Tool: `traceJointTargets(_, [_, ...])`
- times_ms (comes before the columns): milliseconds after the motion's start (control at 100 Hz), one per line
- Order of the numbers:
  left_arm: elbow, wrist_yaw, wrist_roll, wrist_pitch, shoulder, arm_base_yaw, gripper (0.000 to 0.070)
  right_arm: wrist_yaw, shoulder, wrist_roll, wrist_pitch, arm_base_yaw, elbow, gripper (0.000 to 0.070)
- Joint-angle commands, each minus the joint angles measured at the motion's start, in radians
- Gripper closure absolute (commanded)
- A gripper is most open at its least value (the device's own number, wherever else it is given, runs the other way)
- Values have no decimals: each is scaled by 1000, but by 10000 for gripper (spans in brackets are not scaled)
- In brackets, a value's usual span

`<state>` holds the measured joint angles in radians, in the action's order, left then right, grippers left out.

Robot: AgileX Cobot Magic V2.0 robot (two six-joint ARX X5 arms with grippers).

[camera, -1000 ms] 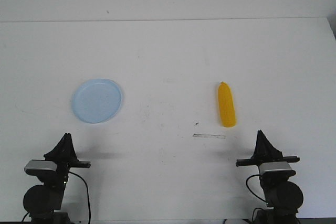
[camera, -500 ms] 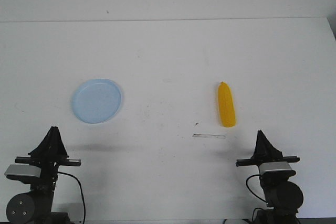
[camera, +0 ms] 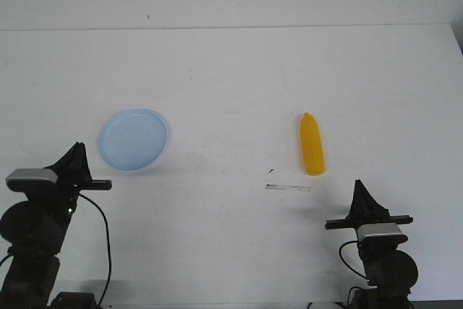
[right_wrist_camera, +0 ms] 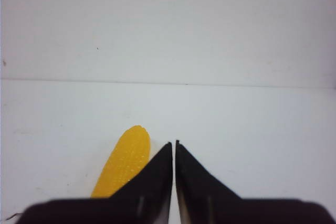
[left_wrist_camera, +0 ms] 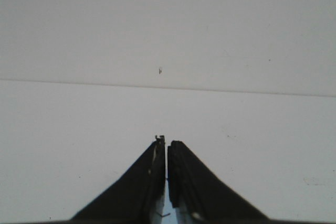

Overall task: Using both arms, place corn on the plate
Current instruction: 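Reach the left gripper forward to the edge of the light blue plate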

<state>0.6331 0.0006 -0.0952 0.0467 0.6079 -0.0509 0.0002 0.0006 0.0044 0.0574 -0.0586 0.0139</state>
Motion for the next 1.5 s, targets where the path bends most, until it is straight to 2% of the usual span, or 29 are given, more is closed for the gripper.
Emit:
traceJointTargets(0, [30, -2, -2, 25, 80, -2, 699, 0, 1, -2, 11, -2, -1, 690])
traceJointTargets(230, [90, 3, -3, 73, 308, -1, 699, 0, 1, -2, 11, -2, -1, 690])
traceJointTargets(400, [167, 3, -4, 9, 432, 14, 699, 0, 1, -2, 11, -2, -1, 690])
traceJointTargets(600, [352, 8, -14, -248, 582, 109, 699, 0, 1, -2, 11, -2, -1, 690])
traceJointTargets(740, [484, 12, -170, -441, 695, 195, 699, 0, 1, -2, 11, -2, -1, 690])
traceJointTargets(810, [546, 56, -211, -531, 758, 243, 699, 0, 1, -2, 11, -2, -1, 690])
traceJointTargets(940, [630, 196, -206, -660, 868, 333, 699, 0, 1, -2, 11, -2, -1, 690])
traceJointTargets(1110, [637, 374, -204, -678, 981, 415, 699, 0, 1, -2, 11, -2, -1, 690])
traceJointTargets(1240, [637, 455, -204, -681, 1052, 425, 696, 0, 1, -2, 11, -2, -1, 690])
traceJointTargets(1280, [637, 463, -201, -681, 1069, 424, 672, 0, 1, -2, 11, -2, -1, 690])
traceJointTargets(1340, [637, 468, -200, -681, 1095, 418, 538, 0, 1, -2, 11, -2, -1, 690])
traceJointTargets(1380, [637, 468, -198, -681, 1106, 411, 485, 0, 1, -2, 11, -2, -1, 690])
traceJointTargets(1490, [637, 468, -178, -680, 1129, 394, 461, 0, 1, -2, 11, -2, -1, 690])
